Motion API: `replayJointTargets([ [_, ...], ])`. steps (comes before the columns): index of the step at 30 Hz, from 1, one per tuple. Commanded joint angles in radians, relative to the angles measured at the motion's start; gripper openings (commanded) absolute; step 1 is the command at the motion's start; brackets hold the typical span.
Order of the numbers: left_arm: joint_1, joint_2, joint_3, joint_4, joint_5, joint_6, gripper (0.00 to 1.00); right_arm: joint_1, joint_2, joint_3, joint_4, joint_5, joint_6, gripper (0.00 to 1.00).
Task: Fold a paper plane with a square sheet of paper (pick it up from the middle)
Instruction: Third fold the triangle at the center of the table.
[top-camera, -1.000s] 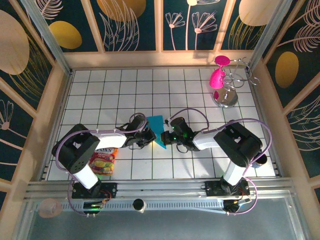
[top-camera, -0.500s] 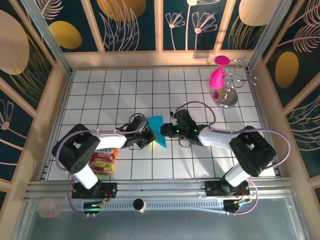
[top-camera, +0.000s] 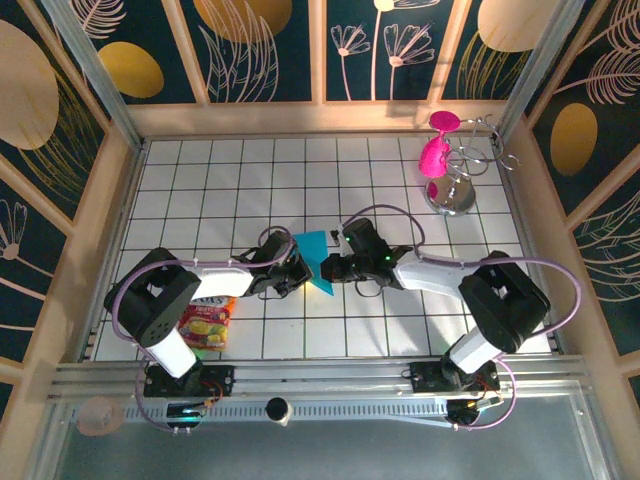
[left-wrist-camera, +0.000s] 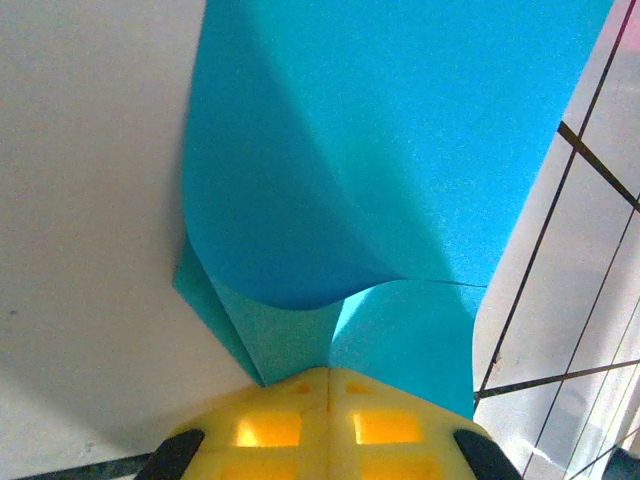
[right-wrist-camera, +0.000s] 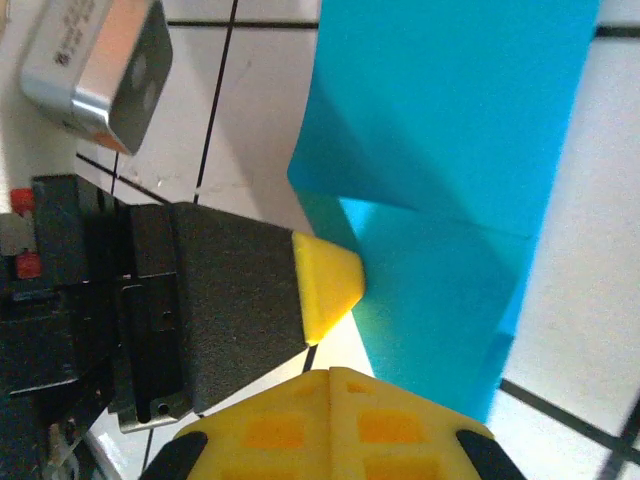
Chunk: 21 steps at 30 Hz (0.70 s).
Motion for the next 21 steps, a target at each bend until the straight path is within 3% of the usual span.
replayJointTargets([
  [1, -0.003, 0.035, -0.022, -0.053, -0.033, -0.020, 0.06, 0.012, 0.049, 0.040, -0.026, -0.043, 0.009, 0.04],
  [21, -0.004, 0.035, -0.013, -0.057, -0.026, -0.016, 0.05, 0.019, 0.146, 0.086, -0.112, -0.048, -0.007, 0.00],
])
